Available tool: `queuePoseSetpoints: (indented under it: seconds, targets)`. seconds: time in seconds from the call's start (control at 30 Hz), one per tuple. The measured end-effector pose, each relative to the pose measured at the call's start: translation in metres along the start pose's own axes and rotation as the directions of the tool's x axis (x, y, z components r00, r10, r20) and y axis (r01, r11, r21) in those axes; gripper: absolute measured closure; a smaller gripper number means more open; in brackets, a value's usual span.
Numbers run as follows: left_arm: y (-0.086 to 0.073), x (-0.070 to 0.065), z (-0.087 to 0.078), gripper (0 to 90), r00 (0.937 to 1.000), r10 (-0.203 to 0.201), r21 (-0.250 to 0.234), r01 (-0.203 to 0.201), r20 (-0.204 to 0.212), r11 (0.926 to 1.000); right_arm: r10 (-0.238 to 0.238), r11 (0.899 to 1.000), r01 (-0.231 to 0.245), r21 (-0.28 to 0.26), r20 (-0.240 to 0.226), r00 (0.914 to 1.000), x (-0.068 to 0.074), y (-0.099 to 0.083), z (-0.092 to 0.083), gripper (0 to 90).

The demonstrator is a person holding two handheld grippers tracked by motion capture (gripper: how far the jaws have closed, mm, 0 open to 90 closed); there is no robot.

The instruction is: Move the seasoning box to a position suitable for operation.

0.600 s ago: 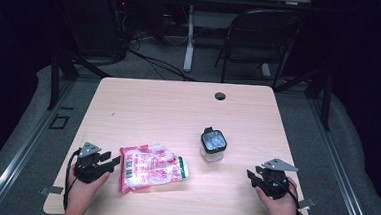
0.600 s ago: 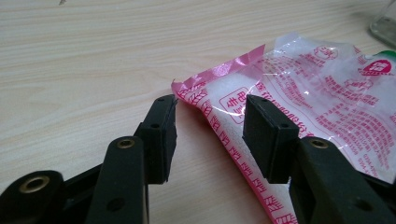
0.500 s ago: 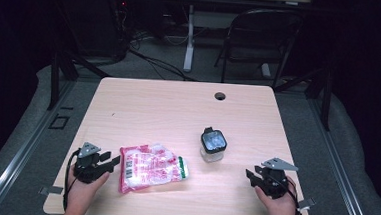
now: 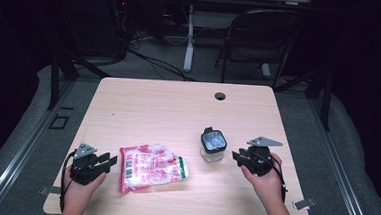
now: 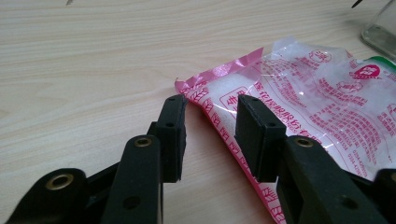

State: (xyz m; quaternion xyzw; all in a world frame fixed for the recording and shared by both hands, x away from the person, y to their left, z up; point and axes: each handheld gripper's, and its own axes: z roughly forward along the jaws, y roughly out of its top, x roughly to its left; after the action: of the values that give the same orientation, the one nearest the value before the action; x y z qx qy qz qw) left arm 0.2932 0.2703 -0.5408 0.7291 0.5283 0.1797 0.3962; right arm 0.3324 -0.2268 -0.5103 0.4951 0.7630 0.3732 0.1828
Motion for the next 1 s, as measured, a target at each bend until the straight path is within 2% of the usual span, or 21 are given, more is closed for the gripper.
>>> queuePoseSetpoints:
  seconds: [0.07, 0.1, 0.2, 0.27, 0.33, 0.37, 0.43, 0.5, 0.6, 0.73, 0.87, 1.0]
  targets:
    - [-0.001, 0.001, -0.002, 64.0, 1.0, -0.007, -0.006, 0.007, -0.006, 1.0, 0.008, 1.0, -0.008, -0.011, -0.015, 0.9999, 0.003, 0.016, 0.01, 68.6]
    - [-0.001, 0.002, -0.003, 64.0, 1.0, -0.006, -0.004, 0.006, -0.007, 1.0, 0.008, 1.0, -0.008, -0.011, -0.015, 0.9999, 0.003, 0.016, 0.01, 68.6]
    - [-0.004, 0.002, -0.005, 64.3, 0.9999, -0.011, -0.002, 0.01, -0.01, 0.9999, 0.009, 0.999, -0.01, -0.033, -0.036, 0.9993, 0.008, 0.038, 0.016, 67.5]
    - [-0.004, 0.003, -0.005, 64.3, 0.9999, -0.01, -0.001, 0.01, -0.01, 1.0, 0.014, 0.999, -0.015, -0.028, -0.044, 0.9989, 0.008, 0.042, 0.019, 67.5]
    - [-0.005, 0.003, -0.006, 64.5, 0.9999, -0.008, 0.0, 0.008, -0.012, 1.0, 0.03, 0.999, -0.031, -0.029, -0.054, 0.9981, 0.008, 0.053, 0.03, 68.6]
    - [-0.005, 0.003, -0.006, 64.7, 0.9999, -0.008, 0.0, 0.008, -0.012, 1.0, 0.03, 0.999, -0.031, -0.029, -0.054, 0.9981, 0.008, 0.053, 0.03, 68.6]
    - [-0.006, 0.003, -0.007, 64.9, 0.9998, -0.008, -0.001, 0.008, -0.019, 1.0, 0.029, 0.999, -0.03, -0.012, -0.036, 0.9989, 0.008, 0.063, 0.042, 73.8]
    - [-0.007, 0.004, -0.007, 65.0, 0.9998, -0.009, 0.002, 0.009, -0.018, 1.0, 0.037, 0.999, -0.037, -0.01, -0.035, 0.9987, 0.008, 0.065, 0.047, 74.8]
    - [-0.008, 0.006, -0.007, 65.6, 0.9997, -0.01, 0.009, 0.01, -0.024, 0.9999, 0.037, 0.999, -0.037, 0.011, -0.008, 0.9993, 0.006, 0.074, 0.061, 76.4]
    - [-0.009, 0.006, -0.006, 65.9, 0.9995, -0.016, 0.01, 0.016, -0.026, 0.9998, 0.05, 0.999, -0.05, 0.019, -0.006, 0.9987, 0.005, 0.078, 0.069, 77.3]
    - [-0.009, 0.007, -0.008, 66.3, 0.9994, -0.019, 0.009, 0.02, -0.029, 0.9998, 0.044, 0.998, -0.043, 0.044, -0.015, 0.9989, 0.005, 0.082, 0.08, 77.3]
    - [-0.009, 0.007, -0.008, 66.5, 0.9995, -0.021, 0.006, 0.022, -0.025, 0.9997, 0.033, 0.998, -0.032, 0.051, -0.027, 0.9991, 0.007, 0.082, 0.08, 81.0]
